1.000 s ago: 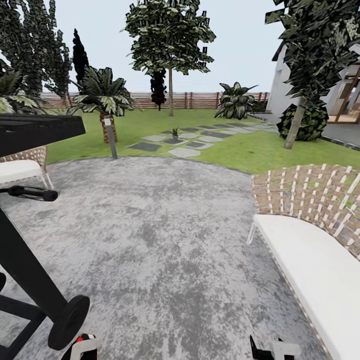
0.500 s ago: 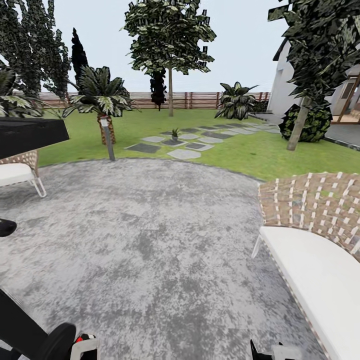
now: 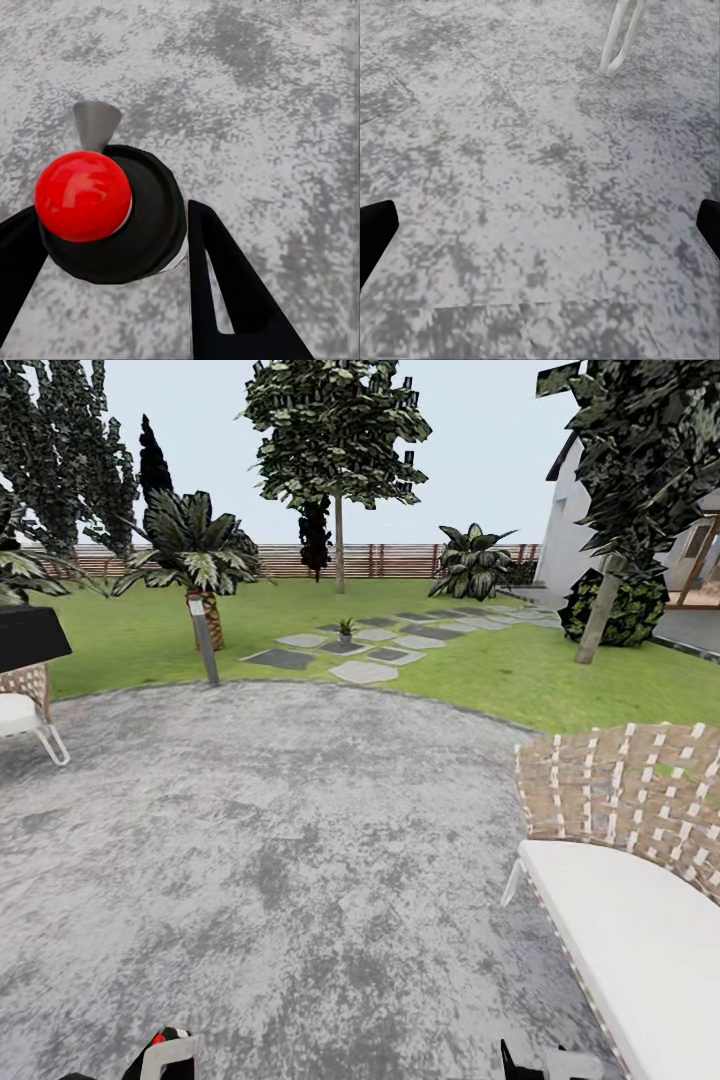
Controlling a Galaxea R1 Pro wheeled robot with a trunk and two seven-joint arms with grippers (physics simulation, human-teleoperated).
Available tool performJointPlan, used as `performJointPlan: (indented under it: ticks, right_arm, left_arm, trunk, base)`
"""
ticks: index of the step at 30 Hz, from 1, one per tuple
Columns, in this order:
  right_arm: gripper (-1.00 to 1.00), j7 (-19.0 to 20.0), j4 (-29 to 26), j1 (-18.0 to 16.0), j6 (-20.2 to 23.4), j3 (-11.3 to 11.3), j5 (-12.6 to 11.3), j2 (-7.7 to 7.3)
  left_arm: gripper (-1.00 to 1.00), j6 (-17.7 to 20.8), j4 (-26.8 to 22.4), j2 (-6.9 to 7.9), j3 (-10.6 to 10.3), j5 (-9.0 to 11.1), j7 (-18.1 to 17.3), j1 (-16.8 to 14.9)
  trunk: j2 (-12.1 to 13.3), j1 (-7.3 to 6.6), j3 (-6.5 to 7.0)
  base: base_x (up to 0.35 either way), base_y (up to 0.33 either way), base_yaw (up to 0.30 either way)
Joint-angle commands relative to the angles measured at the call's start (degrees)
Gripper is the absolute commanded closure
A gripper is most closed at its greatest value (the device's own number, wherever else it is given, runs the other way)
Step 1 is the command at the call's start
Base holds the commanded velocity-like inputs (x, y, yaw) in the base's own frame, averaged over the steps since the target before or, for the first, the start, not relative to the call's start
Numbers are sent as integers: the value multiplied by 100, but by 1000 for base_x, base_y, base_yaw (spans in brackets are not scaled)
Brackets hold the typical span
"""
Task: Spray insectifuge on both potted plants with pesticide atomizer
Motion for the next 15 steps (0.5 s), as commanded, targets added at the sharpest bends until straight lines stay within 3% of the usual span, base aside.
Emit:
performJointPlan:
  ticks: [1,15]
  right_arm:
    - [-100,-2,5,-3,-17,-7,-1,1]
    - [-100,-2,5,-3,-17,-7,2,1]
  left_arm:
    - [100,-18,4,0,1,16,4,-3]
    - [100,-18,4,0,-2,16,4,-3]
  trunk:
    - [-2,2,-5]
    - [-2,2,-5]
  base:
    - [334,-32,0]
    - [337,-5,0]
